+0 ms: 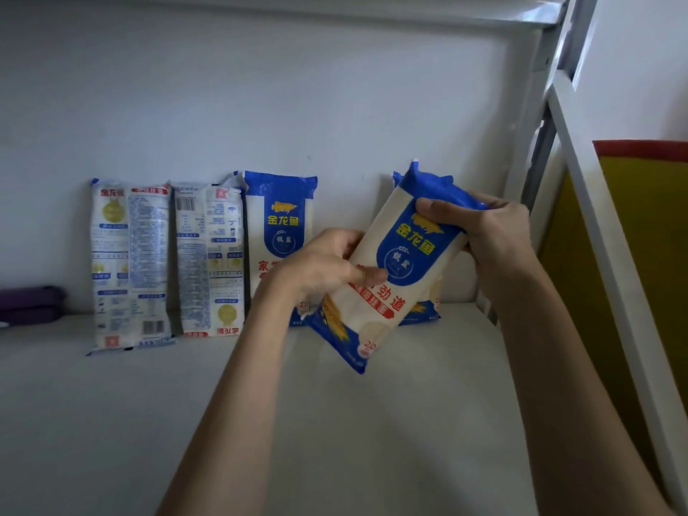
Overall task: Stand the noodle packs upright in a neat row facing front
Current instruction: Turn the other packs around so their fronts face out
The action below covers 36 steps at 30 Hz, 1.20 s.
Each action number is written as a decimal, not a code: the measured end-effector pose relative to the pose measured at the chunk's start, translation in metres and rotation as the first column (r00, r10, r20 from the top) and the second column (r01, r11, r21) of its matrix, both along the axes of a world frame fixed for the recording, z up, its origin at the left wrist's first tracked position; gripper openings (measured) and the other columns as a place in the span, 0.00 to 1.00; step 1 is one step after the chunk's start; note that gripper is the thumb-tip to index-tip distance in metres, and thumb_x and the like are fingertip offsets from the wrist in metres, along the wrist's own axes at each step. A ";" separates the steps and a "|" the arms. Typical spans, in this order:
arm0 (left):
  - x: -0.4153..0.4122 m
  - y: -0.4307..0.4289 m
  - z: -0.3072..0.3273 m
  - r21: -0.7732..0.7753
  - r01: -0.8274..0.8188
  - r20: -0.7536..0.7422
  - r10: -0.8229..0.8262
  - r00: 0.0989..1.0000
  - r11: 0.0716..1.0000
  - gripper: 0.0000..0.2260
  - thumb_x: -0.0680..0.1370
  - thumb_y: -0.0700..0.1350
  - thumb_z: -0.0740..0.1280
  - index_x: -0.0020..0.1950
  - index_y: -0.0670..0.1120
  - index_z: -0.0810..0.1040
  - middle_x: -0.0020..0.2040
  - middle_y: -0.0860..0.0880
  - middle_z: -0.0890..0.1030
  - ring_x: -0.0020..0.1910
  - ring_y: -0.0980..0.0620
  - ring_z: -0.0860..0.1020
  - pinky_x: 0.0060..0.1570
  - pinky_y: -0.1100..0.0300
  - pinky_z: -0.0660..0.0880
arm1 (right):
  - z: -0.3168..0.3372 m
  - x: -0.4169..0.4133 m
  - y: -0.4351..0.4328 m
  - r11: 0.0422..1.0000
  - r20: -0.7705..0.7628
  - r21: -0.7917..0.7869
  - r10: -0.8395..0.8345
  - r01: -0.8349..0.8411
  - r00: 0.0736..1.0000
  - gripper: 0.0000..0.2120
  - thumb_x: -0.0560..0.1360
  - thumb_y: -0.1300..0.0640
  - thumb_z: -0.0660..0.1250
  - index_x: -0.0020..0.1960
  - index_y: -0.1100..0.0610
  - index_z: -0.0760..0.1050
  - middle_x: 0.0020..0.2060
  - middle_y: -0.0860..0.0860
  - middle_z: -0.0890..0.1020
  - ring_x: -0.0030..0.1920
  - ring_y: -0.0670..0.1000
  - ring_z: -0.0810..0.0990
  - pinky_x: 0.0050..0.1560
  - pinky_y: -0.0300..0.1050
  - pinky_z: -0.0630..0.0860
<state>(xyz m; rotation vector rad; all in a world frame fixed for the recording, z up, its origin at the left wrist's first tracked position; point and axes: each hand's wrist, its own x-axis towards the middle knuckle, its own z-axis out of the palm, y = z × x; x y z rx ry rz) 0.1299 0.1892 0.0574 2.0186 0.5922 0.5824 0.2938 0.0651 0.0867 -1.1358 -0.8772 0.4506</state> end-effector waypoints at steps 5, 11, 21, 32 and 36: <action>0.003 0.003 -0.012 -0.044 -0.097 0.117 0.101 0.988 0.994 0.18 0.69 0.38 0.77 0.58 0.44 0.80 0.53 0.48 0.85 0.51 0.50 0.83 0.54 0.48 0.80 | -0.002 -0.010 0.009 0.999 0.048 -0.005 0.040 -0.040 0.998 0.24 0.62 0.56 0.81 0.54 0.63 0.80 0.43 0.54 0.87 0.41 0.54 0.87 0.38 0.43 0.82; 0.003 0.014 -0.030 -0.112 -0.245 0.253 0.266 0.930 0.963 0.16 0.69 0.36 0.77 0.54 0.46 0.80 0.51 0.48 0.85 0.51 0.49 0.83 0.50 0.53 0.80 | -0.011 -0.012 0.024 0.989 0.179 -0.096 0.128 -0.112 0.976 0.33 0.62 0.48 0.78 0.63 0.59 0.75 0.52 0.51 0.85 0.48 0.50 0.86 0.46 0.45 0.81; 0.025 0.012 -0.051 -0.331 -0.452 0.429 0.559 0.710 0.828 0.14 0.71 0.38 0.76 0.53 0.47 0.79 0.44 0.55 0.82 0.41 0.62 0.79 0.32 0.72 0.73 | -0.059 -0.012 0.050 0.790 0.323 -0.611 0.189 0.052 0.927 0.09 0.69 0.62 0.76 0.47 0.59 0.79 0.50 0.53 0.81 0.55 0.54 0.79 0.54 0.54 0.81; 0.012 0.026 -0.069 0.018 -0.465 0.074 0.462 0.884 0.885 0.26 0.71 0.33 0.74 0.66 0.47 0.72 0.62 0.47 0.79 0.64 0.48 0.76 0.57 0.52 0.75 | -0.100 -0.018 0.074 0.767 0.358 -0.613 0.058 0.188 0.932 0.09 0.72 0.58 0.74 0.46 0.62 0.77 0.41 0.57 0.82 0.43 0.56 0.84 0.45 0.52 0.83; 0.021 0.025 -0.074 0.039 -0.526 0.099 0.521 0.848 0.850 0.28 0.71 0.33 0.73 0.68 0.46 0.70 0.64 0.46 0.78 0.66 0.46 0.75 0.60 0.49 0.75 | -0.108 -0.006 0.072 0.753 0.416 -0.533 -0.164 0.386 0.894 0.17 0.71 0.55 0.74 0.55 0.61 0.77 0.51 0.56 0.81 0.54 0.57 0.80 0.52 0.53 0.80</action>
